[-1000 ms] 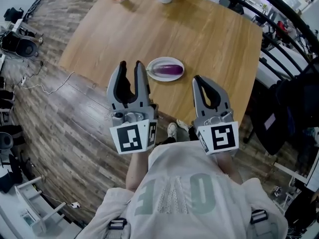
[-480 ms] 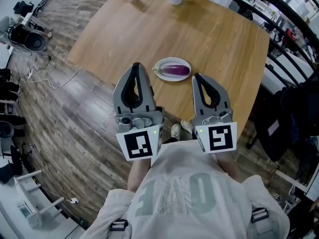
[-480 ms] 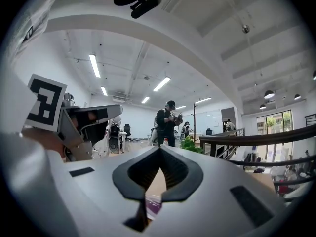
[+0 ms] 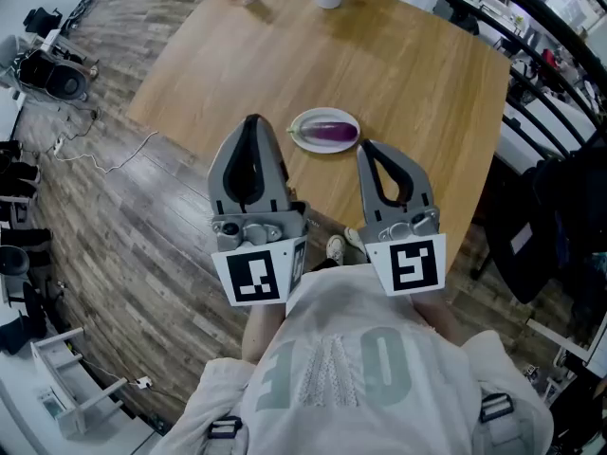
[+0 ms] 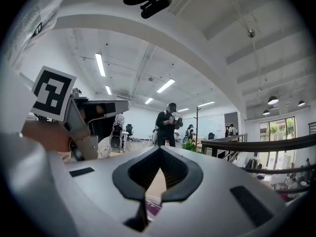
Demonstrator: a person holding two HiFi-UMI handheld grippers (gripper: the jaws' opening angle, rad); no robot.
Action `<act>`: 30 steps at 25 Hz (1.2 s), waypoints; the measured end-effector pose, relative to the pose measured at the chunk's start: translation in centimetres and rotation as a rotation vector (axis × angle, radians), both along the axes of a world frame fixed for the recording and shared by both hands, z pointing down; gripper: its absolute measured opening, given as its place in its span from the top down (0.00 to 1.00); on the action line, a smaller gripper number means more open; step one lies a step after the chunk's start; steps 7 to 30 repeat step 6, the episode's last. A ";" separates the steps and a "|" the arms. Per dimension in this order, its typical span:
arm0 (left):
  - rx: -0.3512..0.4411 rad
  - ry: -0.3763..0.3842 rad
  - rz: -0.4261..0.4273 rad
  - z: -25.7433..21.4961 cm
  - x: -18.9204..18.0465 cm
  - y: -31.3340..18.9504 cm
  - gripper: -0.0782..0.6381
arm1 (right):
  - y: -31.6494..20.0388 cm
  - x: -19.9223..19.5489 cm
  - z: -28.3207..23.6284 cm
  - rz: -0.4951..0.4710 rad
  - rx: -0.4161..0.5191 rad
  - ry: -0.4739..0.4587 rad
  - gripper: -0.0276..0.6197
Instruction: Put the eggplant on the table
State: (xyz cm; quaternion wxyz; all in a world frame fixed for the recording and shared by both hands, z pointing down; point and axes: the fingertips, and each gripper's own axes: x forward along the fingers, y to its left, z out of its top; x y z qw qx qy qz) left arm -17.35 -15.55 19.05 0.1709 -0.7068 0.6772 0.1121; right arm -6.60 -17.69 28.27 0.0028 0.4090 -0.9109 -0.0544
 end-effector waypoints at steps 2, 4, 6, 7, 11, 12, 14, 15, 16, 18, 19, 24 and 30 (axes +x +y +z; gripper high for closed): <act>-0.012 -0.003 -0.003 0.4 0.1 -0.1 0.88 | 0.1 0.0 0.0 -0.006 0.004 0.002 0.93; -0.029 -0.004 -0.004 0.9 0.1 -0.2 0.88 | 0.1 0.0 0.0 -0.012 0.006 0.000 0.93; -0.037 -0.003 0.000 1.1 0.3 -0.3 0.88 | 0.2 0.1 0.0 -0.018 0.008 -0.004 0.93; -0.037 -0.003 0.000 1.1 0.3 -0.3 0.88 | 0.2 0.1 0.0 -0.018 0.008 -0.004 0.93; -0.037 -0.003 0.000 1.1 0.3 -0.3 0.88 | 0.2 0.1 0.0 -0.018 0.008 -0.004 0.93; -0.037 -0.003 0.000 1.1 0.3 -0.3 0.88 | 0.2 0.1 0.0 -0.018 0.008 -0.004 0.93; -0.037 -0.003 0.000 1.1 0.3 -0.3 0.88 | 0.2 0.1 0.0 -0.018 0.008 -0.004 0.93; -0.037 -0.003 0.000 1.1 0.3 -0.3 0.88 | 0.2 0.1 0.0 -0.018 0.008 -0.004 0.93; -0.037 -0.003 0.000 1.1 0.3 -0.3 0.88 | 0.2 0.1 0.0 -0.018 0.008 -0.004 0.93; -0.037 -0.003 0.000 1.1 0.3 -0.3 0.88 | 0.2 0.1 0.0 -0.018 0.008 -0.004 0.93; -0.037 -0.003 0.000 1.1 0.3 -0.3 0.88 | 0.2 0.1 0.0 -0.018 0.008 -0.004 0.93; -0.037 -0.003 0.000 1.1 0.3 -0.3 0.88 | 0.2 0.1 0.0 -0.018 0.008 -0.004 0.93; -0.037 -0.003 0.000 1.1 0.3 -0.3 0.88 | 0.2 0.1 0.0 -0.018 0.008 -0.004 0.93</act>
